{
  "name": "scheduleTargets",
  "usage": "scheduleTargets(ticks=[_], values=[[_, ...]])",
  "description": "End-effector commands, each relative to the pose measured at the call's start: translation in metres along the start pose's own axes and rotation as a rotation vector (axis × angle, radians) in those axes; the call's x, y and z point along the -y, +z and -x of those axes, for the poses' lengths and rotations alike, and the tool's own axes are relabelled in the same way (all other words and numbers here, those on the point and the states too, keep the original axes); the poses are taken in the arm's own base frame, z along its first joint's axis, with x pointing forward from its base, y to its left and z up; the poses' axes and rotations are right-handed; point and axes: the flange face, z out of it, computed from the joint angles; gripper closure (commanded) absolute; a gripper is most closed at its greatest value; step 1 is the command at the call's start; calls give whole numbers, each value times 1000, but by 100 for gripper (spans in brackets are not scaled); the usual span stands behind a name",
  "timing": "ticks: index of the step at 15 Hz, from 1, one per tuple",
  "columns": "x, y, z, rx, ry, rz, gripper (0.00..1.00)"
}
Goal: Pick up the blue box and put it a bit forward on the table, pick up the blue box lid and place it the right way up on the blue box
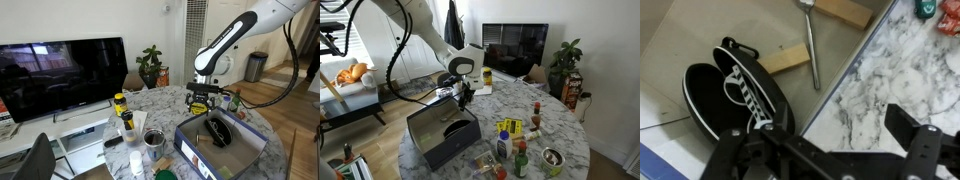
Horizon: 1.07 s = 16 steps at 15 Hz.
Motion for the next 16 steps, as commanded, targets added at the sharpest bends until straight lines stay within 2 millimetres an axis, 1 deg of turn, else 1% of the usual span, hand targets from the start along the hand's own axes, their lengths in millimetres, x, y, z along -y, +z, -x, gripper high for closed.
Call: scheduleTargets(ticks=[1,2,3,4,5,7,12,13,16], values=[[-7,9,-1,-27,86,-3,0],[-7,10,-1,-31,100,-6,6],[-8,10,-2,-35,113,-10,26],[-8,11,-2,-39,127,-11,32],[-8,11,-3,-41,141,-12,42],[-9,11,-4,-42,156,-13,58],[-18,6,-6,-40,187,0,95],[-19,5,-6,-34,194,1,100],[-23,-2,-6,-29,207,6,99]])
